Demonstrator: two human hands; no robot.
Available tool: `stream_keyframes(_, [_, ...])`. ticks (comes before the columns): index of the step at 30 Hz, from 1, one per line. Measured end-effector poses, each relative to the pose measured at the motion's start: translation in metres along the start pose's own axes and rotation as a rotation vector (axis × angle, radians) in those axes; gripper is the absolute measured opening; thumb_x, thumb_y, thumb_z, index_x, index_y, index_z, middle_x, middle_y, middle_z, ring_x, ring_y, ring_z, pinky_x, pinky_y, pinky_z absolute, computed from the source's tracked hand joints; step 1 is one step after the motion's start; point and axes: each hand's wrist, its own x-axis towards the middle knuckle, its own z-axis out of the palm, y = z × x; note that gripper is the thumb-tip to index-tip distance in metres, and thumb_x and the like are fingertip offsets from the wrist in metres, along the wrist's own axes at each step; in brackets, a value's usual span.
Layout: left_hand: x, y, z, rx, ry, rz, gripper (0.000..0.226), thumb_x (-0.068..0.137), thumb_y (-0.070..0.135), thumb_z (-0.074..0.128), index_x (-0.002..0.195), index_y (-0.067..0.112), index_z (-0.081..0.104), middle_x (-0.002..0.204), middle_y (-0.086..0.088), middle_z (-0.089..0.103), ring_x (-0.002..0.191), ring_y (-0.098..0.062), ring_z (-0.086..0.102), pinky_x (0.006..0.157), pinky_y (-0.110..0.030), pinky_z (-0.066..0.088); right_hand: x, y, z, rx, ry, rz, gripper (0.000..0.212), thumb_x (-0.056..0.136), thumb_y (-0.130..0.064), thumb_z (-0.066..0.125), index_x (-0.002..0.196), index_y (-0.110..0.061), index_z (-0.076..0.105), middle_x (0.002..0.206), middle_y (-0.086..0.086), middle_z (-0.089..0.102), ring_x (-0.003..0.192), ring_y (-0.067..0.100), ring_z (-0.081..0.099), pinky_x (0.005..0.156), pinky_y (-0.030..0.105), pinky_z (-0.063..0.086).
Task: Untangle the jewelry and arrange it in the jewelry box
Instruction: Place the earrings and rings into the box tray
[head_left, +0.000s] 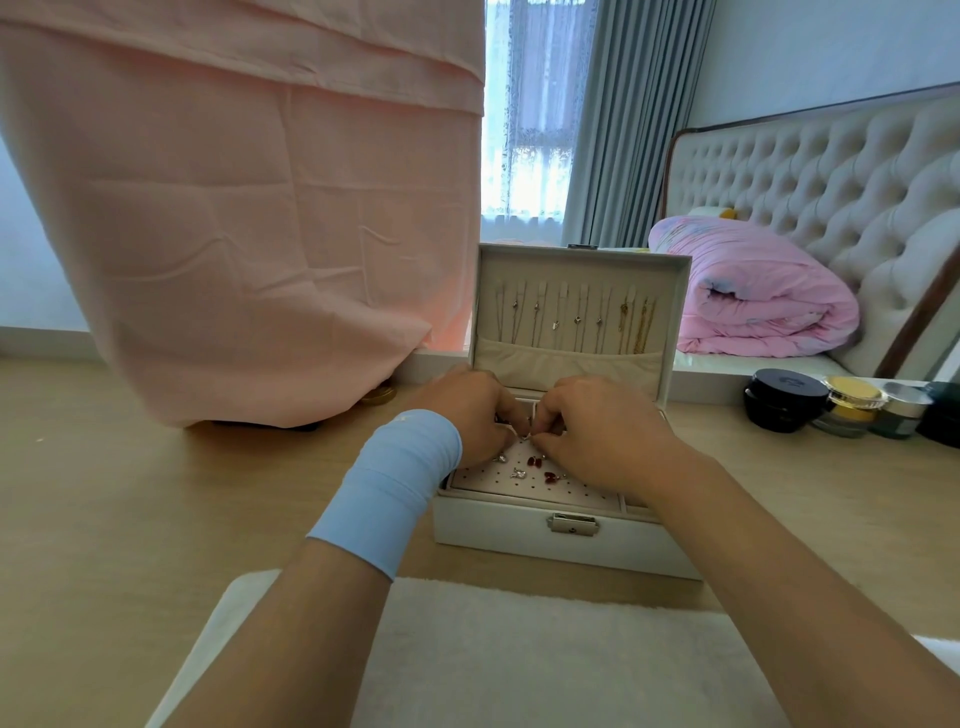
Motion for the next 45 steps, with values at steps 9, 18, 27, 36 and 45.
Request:
stream_keyframes(9, [-0.002, 0.002, 0.000, 0.003, 0.020, 0.013, 0.020, 0.085, 0.038, 0.061, 0.095, 0.054, 0.068, 0.116, 0.006, 0.057, 0.113, -0.019, 0.048, 0.103, -0.039, 0.042, 0.000, 0.010, -0.007, 0.196, -0.141, 0.031, 0.026, 0.095, -0.026, 0.051, 0.094, -0.038, 0.075, 0.102, -0.018, 0.063, 0.098, 0.010, 0.058, 0.089, 0.037, 0.051])
stream_keyframes(18, [-0.004, -0.002, -0.002, -0.392, 0.447, -0.010, 0.010, 0.092, 0.027, 0.060, 0.099, 0.034, 0.058, 0.102, 0.010, 0.054, 0.097, -0.014, 0.052, 0.094, -0.036, 0.047, -0.002, 0.046, -0.021, 0.423, 0.365, 0.200, 0.020, 0.096, -0.019, 0.053, 0.093, -0.033, 0.068, 0.099, -0.013, 0.065, 0.079, 0.006, 0.059, 0.071, 0.029, 0.046])
stream_keyframes(27, [-0.003, -0.006, 0.010, -0.758, 0.210, -0.390, 0.064, 0.095, 0.057, 0.039, 0.149, 0.024, 0.032, 0.148, -0.005, 0.043, 0.133, -0.028, 0.042, 0.111, -0.045, 0.033, -0.028, 0.075, -0.011, 0.538, -0.050, 0.695, 0.035, 0.096, -0.025, 0.049, 0.126, -0.009, 0.054, 0.115, 0.009, 0.064, 0.098, 0.024, 0.061, 0.079, 0.039, 0.053])
stream_keyframes(36, [-0.013, 0.006, 0.013, -0.802, 0.171, -0.380, 0.066, 0.097, 0.061, 0.032, 0.148, 0.021, 0.037, 0.150, -0.004, 0.041, 0.136, -0.027, 0.040, 0.114, -0.044, 0.031, -0.031, 0.088, -0.006, 0.769, 0.006, 0.669, 0.019, 0.086, -0.008, 0.047, 0.072, -0.010, 0.061, 0.075, 0.008, 0.056, 0.069, 0.025, 0.053, 0.063, 0.038, 0.044])
stream_keyframes(45, [0.005, 0.018, -0.030, -0.456, 0.256, -0.296, 0.078, 0.099, 0.055, 0.037, 0.157, 0.014, 0.004, 0.164, -0.007, 0.009, 0.149, -0.027, 0.014, 0.118, -0.042, 0.016, -0.014, 0.092, -0.042, 0.752, -0.111, 0.571, 0.070, 0.097, -0.017, 0.055, 0.158, -0.014, 0.022, 0.152, 0.014, 0.042, 0.137, 0.033, 0.044, 0.102, 0.041, 0.044])
